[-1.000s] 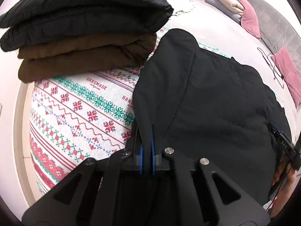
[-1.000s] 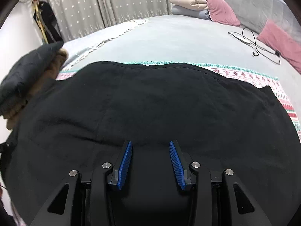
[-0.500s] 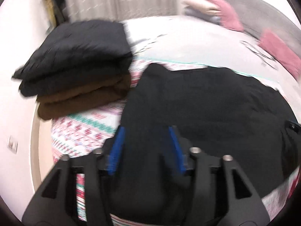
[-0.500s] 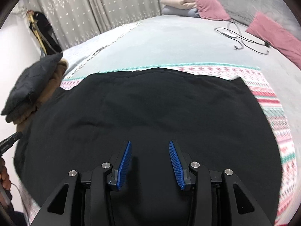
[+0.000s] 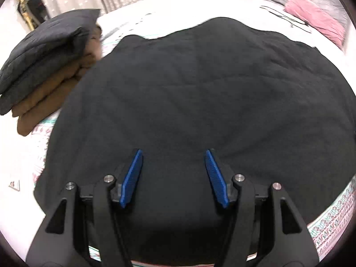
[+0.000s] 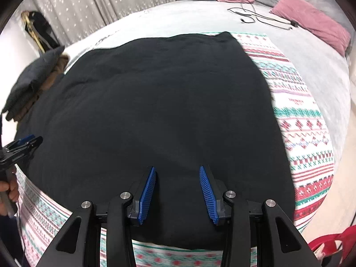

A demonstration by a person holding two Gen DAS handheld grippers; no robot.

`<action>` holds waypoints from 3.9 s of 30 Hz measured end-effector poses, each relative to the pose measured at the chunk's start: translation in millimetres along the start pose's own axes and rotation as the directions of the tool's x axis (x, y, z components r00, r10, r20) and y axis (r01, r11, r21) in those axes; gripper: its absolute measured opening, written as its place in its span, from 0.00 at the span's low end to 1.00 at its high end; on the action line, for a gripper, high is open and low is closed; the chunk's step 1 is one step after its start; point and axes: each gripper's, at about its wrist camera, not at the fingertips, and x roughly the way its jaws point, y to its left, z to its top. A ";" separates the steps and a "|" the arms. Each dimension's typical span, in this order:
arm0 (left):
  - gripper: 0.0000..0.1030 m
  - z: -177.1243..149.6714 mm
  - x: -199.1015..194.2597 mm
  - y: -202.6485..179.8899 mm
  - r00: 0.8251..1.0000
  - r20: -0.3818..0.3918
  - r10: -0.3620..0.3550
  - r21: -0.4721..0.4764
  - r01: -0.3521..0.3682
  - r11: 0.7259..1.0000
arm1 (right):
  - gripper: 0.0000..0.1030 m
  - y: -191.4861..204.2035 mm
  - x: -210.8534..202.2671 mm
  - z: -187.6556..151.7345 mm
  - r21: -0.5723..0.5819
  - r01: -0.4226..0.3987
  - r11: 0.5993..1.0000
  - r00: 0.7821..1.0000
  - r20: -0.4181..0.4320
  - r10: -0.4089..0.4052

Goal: Fold large clothes

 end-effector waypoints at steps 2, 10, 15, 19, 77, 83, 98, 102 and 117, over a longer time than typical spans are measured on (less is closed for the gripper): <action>0.59 -1.2 0.7 10.3 1.000 0.000 0.017 -0.023 -0.017 1.000 | 0.30 -14.6 -3.3 -2.6 0.035 -0.051 0.998 0.999 0.006 0.051; 0.59 -11.1 -26.6 52.1 1.000 0.019 0.017 -0.094 -0.016 0.995 | 0.14 -24.9 -30.0 -18.6 0.073 -0.003 0.997 1.000 0.013 0.002; 0.59 -25.4 -20.1 59.4 0.999 -0.007 0.043 -0.056 -0.044 0.997 | 0.22 -30.7 -44.6 -31.9 0.074 0.131 0.989 0.991 0.024 -0.133; 0.60 -26.7 -9.2 54.3 0.998 -0.017 0.069 -0.042 -0.069 0.997 | 0.27 -45.1 -27.5 -37.3 0.119 0.111 0.987 0.994 -0.022 -0.109; 0.76 160.6 92.4 -160.0 0.988 -0.082 0.133 0.177 -0.116 0.977 | 0.49 83.6 16.7 -5.9 -0.076 -0.078 0.994 0.992 -0.101 0.070; 0.76 163.2 97.2 -161.8 0.987 -0.095 0.132 0.185 -0.113 0.976 | 0.51 81.8 22.3 -1.4 -0.067 -0.091 0.994 0.990 -0.115 0.083; 0.75 50.5 -17.0 -130.6 0.997 -0.059 -0.046 0.248 0.060 0.967 | 0.61 74.8 30.8 4.0 -0.075 -0.092 0.993 0.990 -0.113 0.083; 0.75 -3.2 -38.0 -133.2 0.999 -0.005 -0.034 0.275 0.034 0.961 | 0.67 78.5 32.7 5.0 -0.080 -0.067 0.995 0.992 -0.111 0.058; 0.76 -22.1 -29.2 -129.8 0.999 0.034 -0.028 0.225 0.020 0.974 | 0.73 64.7 3.7 -12.0 -0.022 -0.056 0.998 0.997 -0.055 0.054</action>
